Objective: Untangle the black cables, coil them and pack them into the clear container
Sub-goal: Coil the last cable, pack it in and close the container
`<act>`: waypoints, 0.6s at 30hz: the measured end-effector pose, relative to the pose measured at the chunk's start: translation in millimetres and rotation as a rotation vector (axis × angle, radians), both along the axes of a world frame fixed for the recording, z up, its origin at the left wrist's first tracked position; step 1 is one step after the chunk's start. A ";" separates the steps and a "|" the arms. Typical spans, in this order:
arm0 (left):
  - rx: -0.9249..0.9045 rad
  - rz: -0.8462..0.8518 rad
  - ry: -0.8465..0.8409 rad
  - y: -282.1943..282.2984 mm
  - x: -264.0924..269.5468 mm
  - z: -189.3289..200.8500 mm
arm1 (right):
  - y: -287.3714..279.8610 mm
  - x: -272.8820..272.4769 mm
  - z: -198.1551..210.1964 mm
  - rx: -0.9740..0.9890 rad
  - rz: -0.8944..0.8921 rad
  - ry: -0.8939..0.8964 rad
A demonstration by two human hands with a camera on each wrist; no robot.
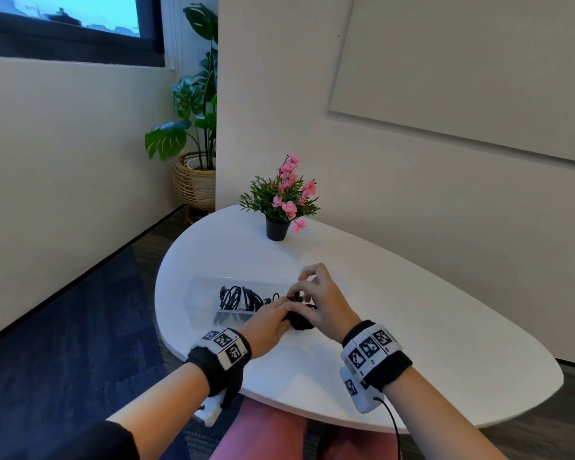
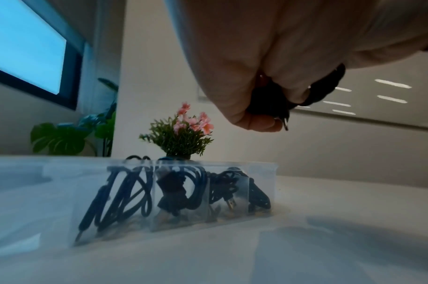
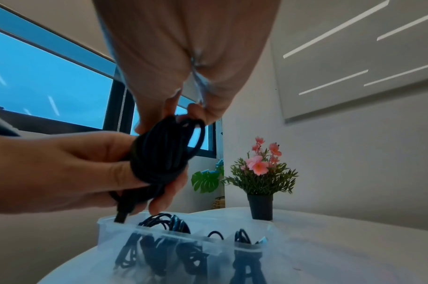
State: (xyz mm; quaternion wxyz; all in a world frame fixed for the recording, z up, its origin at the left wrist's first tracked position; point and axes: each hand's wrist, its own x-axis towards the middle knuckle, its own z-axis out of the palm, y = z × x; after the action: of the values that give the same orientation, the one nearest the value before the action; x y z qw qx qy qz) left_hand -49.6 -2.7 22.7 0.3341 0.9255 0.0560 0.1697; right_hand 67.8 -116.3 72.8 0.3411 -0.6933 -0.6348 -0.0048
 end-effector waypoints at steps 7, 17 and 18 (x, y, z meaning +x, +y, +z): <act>-0.057 0.117 0.012 18.7 -21.8 6.1 | 19.5 -12.9 -4.0 -0.068 0.073 -0.195; -0.113 0.272 -0.019 43.4 -45.0 10.6 | 51.0 -22.5 -7.2 -0.310 0.119 -0.102; -0.125 0.283 -0.018 42.9 -45.0 10.2 | 51.0 -22.8 -8.8 -0.311 0.112 -0.092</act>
State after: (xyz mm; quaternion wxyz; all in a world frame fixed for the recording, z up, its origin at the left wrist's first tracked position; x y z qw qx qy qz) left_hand -94.7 40.2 32.9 0.3644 0.8841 0.1934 0.2193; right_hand 45.0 -65.3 64.0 0.2001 -0.7004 -0.6804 0.0805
